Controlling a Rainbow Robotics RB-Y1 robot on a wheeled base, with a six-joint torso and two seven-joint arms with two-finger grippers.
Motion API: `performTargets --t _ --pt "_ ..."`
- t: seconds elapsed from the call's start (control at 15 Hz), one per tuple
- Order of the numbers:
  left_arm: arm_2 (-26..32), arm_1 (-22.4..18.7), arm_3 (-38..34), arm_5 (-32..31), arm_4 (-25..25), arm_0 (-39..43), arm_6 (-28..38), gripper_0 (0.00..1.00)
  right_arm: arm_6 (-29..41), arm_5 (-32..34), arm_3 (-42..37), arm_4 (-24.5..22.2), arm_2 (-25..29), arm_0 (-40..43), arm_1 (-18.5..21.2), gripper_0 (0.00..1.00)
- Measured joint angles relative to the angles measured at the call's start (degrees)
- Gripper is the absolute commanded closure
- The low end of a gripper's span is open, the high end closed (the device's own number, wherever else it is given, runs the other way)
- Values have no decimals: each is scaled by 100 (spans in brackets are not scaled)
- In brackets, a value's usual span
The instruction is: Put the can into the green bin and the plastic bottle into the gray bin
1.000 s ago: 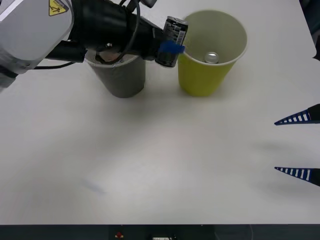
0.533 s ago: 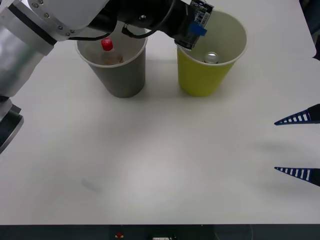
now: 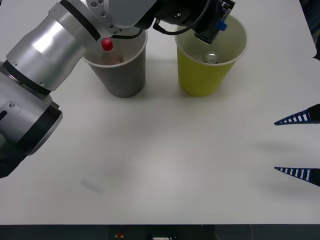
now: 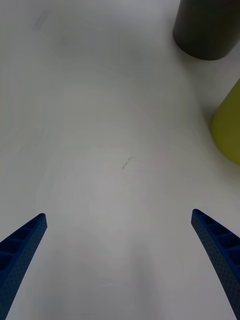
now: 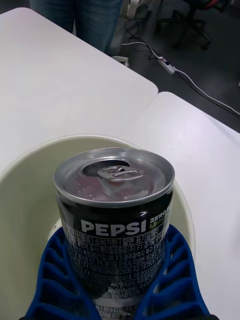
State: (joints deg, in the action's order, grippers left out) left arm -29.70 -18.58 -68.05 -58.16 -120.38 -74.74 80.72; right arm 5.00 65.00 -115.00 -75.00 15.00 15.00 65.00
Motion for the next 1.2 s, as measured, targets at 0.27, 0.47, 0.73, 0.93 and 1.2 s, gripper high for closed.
performTargets --t 0.27,0.47,0.73,0.93,1.2 --pt "0 4 -3 34 -1 1 -10 0 0 0 0 0 0 0 0 0" --pt "0 4 1 80 54 2 -15 0 0 0 0 0 0 0 0 0" --pt "0 -96 -62 104 125 45 -166 0 0 0 0 0 0 0 0 0" --pt "0 -425 -581 243 238 394 -323 0 0 0 0 0 0 0 0 0" --pt "2 -971 -1209 510 868 956 -874 0 0 0 0 0 0 0 0 0"
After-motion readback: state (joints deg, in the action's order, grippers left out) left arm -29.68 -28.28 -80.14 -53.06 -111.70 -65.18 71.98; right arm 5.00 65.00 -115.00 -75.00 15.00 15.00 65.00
